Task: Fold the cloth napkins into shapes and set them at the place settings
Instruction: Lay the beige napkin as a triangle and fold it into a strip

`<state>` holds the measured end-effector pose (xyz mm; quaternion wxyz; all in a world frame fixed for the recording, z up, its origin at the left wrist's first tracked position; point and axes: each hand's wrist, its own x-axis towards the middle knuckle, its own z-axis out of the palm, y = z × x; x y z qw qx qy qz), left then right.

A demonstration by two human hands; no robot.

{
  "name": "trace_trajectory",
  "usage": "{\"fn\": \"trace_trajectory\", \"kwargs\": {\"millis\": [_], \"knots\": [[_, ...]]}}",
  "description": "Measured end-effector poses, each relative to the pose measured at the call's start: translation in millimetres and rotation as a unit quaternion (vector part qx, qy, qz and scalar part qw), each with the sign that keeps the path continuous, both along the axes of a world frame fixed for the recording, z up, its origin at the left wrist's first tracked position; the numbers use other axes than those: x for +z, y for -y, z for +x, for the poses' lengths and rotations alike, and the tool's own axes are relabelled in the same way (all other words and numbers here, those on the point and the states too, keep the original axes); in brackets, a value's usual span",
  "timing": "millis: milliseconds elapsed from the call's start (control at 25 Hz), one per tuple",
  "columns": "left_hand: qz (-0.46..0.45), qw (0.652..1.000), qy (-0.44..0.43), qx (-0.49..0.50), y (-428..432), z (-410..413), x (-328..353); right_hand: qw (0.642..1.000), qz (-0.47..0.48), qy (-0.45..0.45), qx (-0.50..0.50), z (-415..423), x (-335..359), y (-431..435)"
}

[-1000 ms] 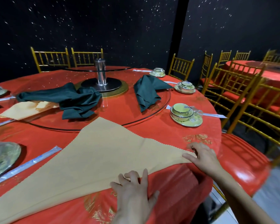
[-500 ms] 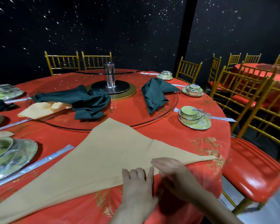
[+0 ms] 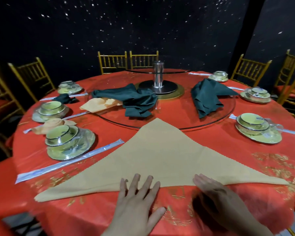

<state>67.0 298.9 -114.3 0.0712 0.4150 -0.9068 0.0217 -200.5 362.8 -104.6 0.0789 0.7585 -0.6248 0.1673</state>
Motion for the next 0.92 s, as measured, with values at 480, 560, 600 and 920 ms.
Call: {"fn": "trace_trajectory", "kwargs": {"millis": [480,560,600,920], "knots": [[0.032,0.991,-0.127,-0.003,33.6,56.3,7.0,0.995,0.043,-0.052,0.076,54.9,-25.4,56.4],[-0.011,0.985,-0.165,0.047,49.2,92.0,1.2,0.994,0.048,-0.055,0.078,54.5,-27.2,57.7],[-0.014,0.981,-0.179,0.074,55.7,108.9,0.0,0.994,0.045,-0.054,0.081,55.3,-26.4,57.9],[0.016,0.959,-0.238,0.155,79.6,174.3,-4.8,0.994,0.05,0.004,0.097,61.5,-16.8,55.6]]}}
